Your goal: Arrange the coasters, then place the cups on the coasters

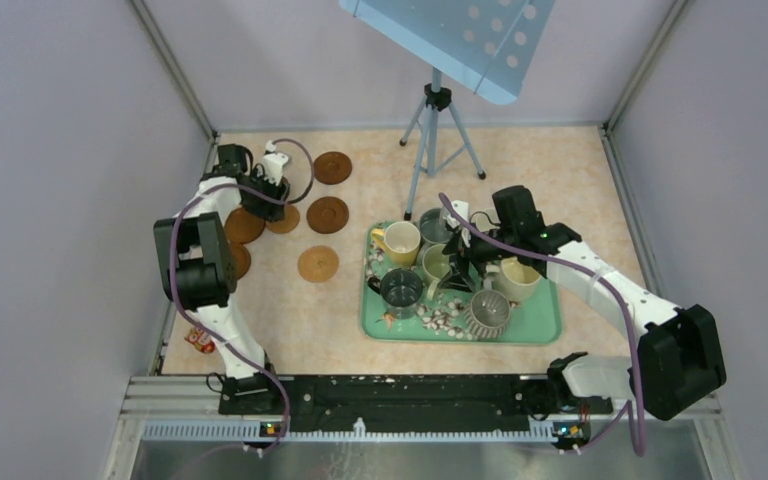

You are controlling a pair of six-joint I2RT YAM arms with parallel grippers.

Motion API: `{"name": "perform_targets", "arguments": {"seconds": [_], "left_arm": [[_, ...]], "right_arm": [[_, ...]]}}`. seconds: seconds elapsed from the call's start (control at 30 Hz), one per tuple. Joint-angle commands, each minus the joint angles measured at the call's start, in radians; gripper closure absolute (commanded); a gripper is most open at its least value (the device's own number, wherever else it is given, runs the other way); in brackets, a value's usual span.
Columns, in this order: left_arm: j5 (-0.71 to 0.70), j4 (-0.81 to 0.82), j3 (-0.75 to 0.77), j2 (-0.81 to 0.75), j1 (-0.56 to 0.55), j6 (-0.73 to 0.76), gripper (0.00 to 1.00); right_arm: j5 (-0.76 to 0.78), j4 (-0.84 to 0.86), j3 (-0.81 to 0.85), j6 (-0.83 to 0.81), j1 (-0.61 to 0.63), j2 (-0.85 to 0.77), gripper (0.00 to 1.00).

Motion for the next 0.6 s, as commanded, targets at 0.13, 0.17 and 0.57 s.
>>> {"name": "perform_targets", "arguments": {"seconds": [0.13, 0.17, 0.57], "left_arm": [[-0.032, 0.067, 0.113, 0.114, 0.008, -0.011, 0.46], [-0.026, 0.061, 0.119, 0.127, 0.008, -0.01, 0.46], [0.033, -0.038, 0.117, 0.189, 0.049, 0.038, 0.52]], "right_arm": [[-0.013, 0.02, 0.002, -0.019, 0.001, -0.015, 0.17], [-0.015, 0.02, 0.003, -0.018, 0.001, -0.017, 0.17], [-0.002, 0.017, 0.008, -0.019, 0.0, -0.038, 0.17]]}}
